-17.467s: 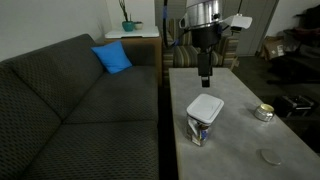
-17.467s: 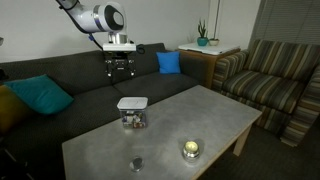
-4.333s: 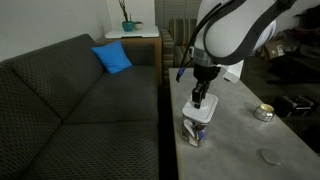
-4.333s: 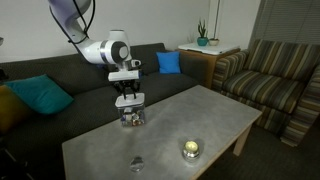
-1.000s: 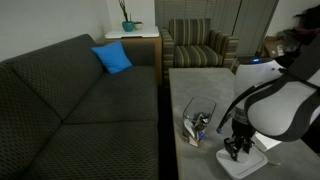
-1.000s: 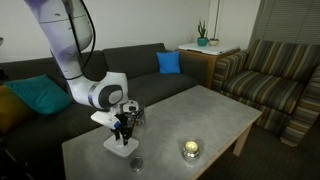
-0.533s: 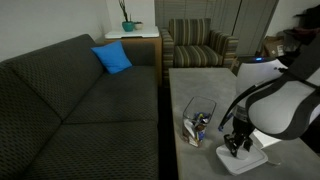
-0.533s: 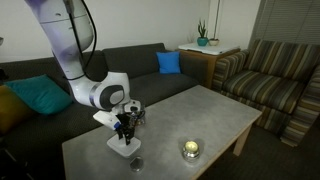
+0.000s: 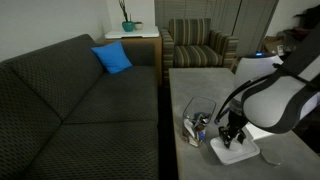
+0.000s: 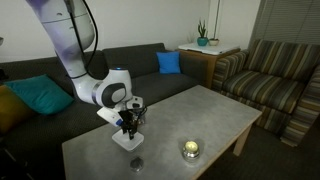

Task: Press the button on the white lid then take the white lid and put it on the table

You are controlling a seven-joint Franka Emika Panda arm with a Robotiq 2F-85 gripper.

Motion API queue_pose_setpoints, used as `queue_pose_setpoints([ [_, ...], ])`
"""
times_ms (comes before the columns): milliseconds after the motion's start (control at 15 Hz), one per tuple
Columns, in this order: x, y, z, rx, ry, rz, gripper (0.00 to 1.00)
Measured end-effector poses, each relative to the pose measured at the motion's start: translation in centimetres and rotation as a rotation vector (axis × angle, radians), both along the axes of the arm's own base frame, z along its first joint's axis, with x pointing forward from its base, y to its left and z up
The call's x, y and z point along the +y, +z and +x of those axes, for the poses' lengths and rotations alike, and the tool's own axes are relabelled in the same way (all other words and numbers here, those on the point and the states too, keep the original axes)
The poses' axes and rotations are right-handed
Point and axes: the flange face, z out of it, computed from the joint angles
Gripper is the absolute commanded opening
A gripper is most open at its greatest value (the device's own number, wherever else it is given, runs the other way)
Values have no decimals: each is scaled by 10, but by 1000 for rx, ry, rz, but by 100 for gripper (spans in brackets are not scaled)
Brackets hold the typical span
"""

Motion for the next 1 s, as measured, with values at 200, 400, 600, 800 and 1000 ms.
queue_pose_setpoints([
  [200,2,-5,6,-13,-2,5,29],
  [400,6,-9,12,-25,-1,12,29],
  [600,9,-10,18,-38,-1,18,29],
  [800,10,-10,22,-46,-3,20,29],
  [1000,10,-10,23,-47,-6,23,29],
])
